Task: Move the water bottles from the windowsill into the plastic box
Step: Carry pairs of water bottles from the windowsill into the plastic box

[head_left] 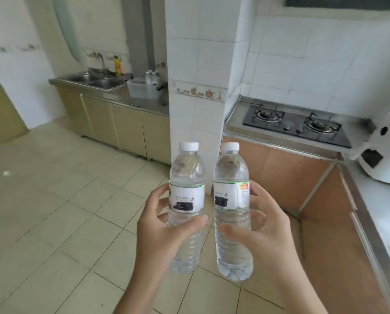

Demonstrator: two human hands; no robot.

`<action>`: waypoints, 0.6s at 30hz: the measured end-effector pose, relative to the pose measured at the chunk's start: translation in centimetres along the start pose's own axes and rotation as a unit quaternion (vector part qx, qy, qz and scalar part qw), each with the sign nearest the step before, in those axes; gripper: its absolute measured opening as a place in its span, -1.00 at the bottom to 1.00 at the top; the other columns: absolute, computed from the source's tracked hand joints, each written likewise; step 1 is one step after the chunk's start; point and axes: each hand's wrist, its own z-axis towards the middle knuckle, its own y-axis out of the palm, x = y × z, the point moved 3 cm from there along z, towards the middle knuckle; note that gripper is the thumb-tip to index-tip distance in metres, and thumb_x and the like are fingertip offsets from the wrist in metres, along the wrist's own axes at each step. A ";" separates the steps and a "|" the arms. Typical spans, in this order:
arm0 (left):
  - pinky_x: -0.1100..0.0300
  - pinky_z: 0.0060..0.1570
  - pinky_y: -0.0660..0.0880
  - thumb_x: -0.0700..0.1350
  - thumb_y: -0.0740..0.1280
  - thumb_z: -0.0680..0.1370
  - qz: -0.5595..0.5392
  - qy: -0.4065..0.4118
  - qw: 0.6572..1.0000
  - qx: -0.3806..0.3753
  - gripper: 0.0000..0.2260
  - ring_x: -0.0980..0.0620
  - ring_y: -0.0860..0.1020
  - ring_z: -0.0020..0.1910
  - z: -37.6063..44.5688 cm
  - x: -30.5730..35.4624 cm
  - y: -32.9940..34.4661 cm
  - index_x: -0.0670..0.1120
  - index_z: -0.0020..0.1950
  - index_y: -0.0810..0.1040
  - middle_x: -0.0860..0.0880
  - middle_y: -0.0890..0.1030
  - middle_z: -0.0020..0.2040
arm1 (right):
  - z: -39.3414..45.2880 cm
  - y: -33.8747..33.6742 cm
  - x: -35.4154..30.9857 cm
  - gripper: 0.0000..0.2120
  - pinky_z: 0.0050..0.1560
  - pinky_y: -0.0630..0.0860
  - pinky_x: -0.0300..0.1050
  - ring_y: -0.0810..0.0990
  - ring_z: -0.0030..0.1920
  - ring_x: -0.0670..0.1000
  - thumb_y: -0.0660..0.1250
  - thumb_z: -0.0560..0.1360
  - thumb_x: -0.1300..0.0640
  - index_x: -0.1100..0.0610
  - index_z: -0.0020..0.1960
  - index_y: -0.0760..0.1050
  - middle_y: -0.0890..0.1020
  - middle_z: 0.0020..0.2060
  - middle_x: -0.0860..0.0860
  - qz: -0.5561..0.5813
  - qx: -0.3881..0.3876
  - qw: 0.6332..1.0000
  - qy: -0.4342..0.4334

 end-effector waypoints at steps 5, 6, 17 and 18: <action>0.28 -0.17 0.54 0.00 0.65 0.08 -0.001 -0.004 0.998 0.060 -0.32 0.20 0.69 -0.12 6.4 -0.6 -0.4 0.30 0.15 0.52 0.19 0.70 0.00 | 8.0 3.1 1.1 -0.23 -0.02 0.51 -0.16 0.61 -0.03 -0.19 0.62 0.14 0.22 -0.27 0.22 0.45 0.63 0.00 -0.28 0.001 -0.042 0.999 -0.010; 0.26 -0.17 0.53 0.00 0.65 0.08 0.000 -0.002 0.998 0.070 -0.32 0.20 0.69 -0.13 7.6 -0.7 -0.8 0.30 0.14 0.52 0.20 0.70 -0.01 | 9.4 4.0 1.3 -0.23 -0.03 0.50 -0.19 0.60 -0.02 -0.21 0.62 0.13 0.20 -0.27 0.22 0.45 0.63 0.01 -0.26 0.003 -0.049 0.999 -0.008; 0.20 -0.16 0.55 0.05 0.65 0.05 0.011 0.003 0.994 0.104 -0.29 0.17 0.70 -0.13 22.6 -2.8 -9.1 0.30 0.16 0.52 0.16 0.70 0.00 | 22.1 17.4 1.9 -0.16 -0.01 0.60 0.04 0.64 0.00 -0.11 0.60 0.02 -0.02 -0.34 0.24 0.40 0.63 0.05 -0.16 0.035 -0.070 0.997 0.004; 0.20 -0.16 0.54 0.06 0.65 0.05 0.013 0.003 0.995 0.100 -0.29 0.18 0.70 -0.13 24.3 -2.9 -10.0 0.31 0.16 0.52 0.18 0.70 0.00 | 23.2 18.7 1.8 -0.17 -0.02 0.60 0.03 0.64 -0.01 -0.12 0.61 0.02 0.00 -0.34 0.23 0.41 0.63 0.05 -0.17 0.041 -0.063 0.997 0.004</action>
